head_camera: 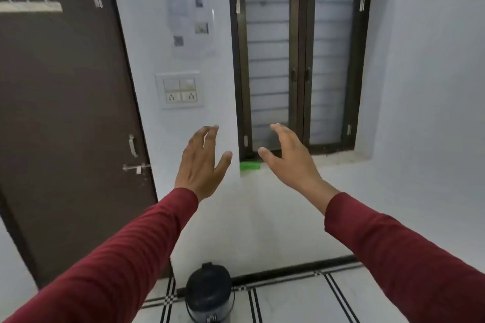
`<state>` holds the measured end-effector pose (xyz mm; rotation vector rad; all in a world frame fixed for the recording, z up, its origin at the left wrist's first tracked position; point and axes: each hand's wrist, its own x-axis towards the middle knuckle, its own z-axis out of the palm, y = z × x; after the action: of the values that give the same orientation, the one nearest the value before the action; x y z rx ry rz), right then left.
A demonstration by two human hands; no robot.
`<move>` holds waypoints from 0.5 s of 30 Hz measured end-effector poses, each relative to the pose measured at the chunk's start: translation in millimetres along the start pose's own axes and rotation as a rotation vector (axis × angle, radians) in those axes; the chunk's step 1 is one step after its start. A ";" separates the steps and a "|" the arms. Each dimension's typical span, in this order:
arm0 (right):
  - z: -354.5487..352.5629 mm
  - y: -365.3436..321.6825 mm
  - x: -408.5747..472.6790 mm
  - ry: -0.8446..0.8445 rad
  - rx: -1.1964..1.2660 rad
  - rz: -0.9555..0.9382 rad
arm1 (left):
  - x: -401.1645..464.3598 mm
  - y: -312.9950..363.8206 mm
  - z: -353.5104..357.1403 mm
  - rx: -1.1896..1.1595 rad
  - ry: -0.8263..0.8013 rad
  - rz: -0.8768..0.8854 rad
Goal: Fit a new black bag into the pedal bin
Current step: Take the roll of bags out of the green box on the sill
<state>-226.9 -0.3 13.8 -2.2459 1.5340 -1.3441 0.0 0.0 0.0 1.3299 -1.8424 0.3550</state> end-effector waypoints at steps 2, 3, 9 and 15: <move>17.2 26.7 2.0 -0.018 0.005 0.069 | -1.6 -3.9 31.7 -0.042 -0.058 -0.045; 28.8 43.3 2.1 -0.042 0.007 0.106 | -3.9 -7.6 48.2 -0.059 -0.090 -0.064; 102.1 137.9 35.6 -0.153 0.000 0.260 | 8.1 -55.1 170.7 -0.128 -0.246 -0.144; 171.3 218.9 105.4 -0.192 0.079 0.472 | 54.0 -112.1 286.6 -0.187 -0.417 -0.231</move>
<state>-248.1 -252.9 -141.5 -1.7500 1.7539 -1.0021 -35.1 -263.3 -164.4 1.5465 -1.9663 -0.2299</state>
